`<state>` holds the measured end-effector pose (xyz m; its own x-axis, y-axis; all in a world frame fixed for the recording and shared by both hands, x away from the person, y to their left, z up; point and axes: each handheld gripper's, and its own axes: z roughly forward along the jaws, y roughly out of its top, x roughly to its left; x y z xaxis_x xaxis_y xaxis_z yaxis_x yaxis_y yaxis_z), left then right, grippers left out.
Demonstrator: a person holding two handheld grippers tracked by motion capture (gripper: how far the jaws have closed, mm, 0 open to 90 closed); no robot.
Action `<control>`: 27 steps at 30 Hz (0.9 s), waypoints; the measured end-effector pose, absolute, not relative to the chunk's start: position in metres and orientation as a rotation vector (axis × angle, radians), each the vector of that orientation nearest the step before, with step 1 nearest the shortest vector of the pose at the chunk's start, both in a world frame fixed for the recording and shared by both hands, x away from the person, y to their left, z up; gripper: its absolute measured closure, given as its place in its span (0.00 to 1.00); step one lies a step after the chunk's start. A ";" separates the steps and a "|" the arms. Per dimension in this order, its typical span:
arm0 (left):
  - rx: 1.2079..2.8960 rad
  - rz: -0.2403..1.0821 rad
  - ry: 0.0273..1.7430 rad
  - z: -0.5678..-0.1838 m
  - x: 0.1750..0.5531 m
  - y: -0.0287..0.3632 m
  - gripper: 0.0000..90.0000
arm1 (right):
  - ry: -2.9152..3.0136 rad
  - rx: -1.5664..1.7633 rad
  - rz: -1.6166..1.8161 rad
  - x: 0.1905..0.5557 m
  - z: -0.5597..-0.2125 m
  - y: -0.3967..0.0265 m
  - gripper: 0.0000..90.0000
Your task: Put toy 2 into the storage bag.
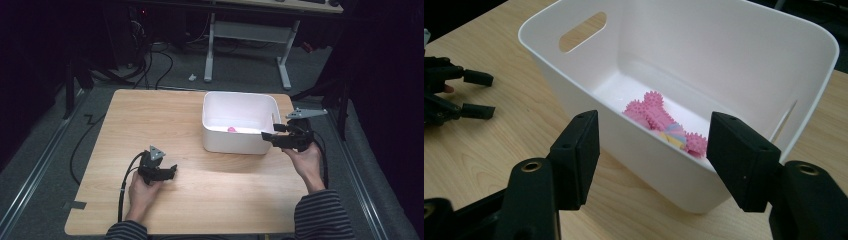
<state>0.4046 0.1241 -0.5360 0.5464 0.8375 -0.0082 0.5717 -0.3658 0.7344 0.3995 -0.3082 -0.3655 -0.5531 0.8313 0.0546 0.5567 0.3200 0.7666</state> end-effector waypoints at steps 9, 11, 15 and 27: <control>2.084 0.482 1.128 -0.536 0.404 0.124 0.22 | 2.212 1.244 1.072 0.369 -0.370 -0.319 0.43; 2.087 0.479 1.125 -0.536 0.404 0.124 0.22 | 2.195 1.225 1.056 0.362 -0.367 -0.318 0.43; 2.087 0.478 1.123 -0.536 0.404 0.124 0.21 | 2.192 1.200 1.052 0.353 -0.364 -0.316 0.43; 2.092 0.471 1.116 -0.536 0.404 0.124 0.20 | 2.177 1.257 1.072 0.335 -0.391 -0.327 0.43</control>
